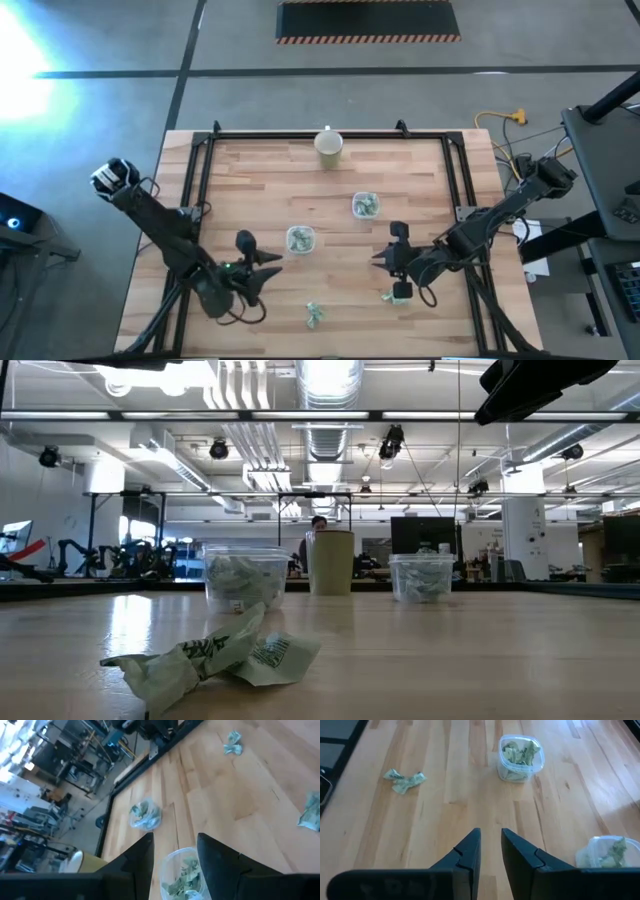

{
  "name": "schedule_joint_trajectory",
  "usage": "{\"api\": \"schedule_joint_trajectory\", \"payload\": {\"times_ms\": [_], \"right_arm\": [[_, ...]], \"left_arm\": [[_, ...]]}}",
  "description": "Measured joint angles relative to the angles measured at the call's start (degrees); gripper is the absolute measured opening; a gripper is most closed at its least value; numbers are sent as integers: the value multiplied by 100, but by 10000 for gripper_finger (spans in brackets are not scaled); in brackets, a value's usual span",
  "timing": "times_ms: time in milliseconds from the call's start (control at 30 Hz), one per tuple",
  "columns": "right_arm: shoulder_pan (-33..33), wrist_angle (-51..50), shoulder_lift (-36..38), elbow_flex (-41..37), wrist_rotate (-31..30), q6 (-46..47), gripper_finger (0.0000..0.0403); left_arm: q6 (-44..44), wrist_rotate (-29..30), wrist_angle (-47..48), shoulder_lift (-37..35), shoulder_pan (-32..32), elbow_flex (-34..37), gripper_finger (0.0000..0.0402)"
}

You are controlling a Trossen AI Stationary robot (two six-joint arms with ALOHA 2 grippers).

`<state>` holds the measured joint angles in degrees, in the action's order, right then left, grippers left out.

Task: Pick and place Stevia / Truvia into bins
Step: Put the green stevia packet into the right transparent container

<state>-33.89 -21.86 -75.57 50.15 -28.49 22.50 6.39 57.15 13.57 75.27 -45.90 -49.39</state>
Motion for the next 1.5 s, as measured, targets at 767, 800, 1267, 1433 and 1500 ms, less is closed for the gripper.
{"api": "schedule_joint_trajectory", "payload": {"times_ms": [767,800,1267,1433,1500], "right_arm": [[-82,492,-458,121,1036,-67,76],[-114,490,-553,119,1172,39,77],[-601,-169,-1651,114,2538,2576,71],[-601,-189,-1750,114,2342,2578,86],[-601,-178,-1815,118,2235,2507,94]], "left_arm": [[-306,-2513,-307,4,-423,-69,135],[-307,-2512,-314,4,-423,-68,135],[-310,-2523,-322,6,-423,-59,135],[-310,-2525,-321,6,-423,-46,135],[-310,-2525,-327,6,-423,-38,135]]}}
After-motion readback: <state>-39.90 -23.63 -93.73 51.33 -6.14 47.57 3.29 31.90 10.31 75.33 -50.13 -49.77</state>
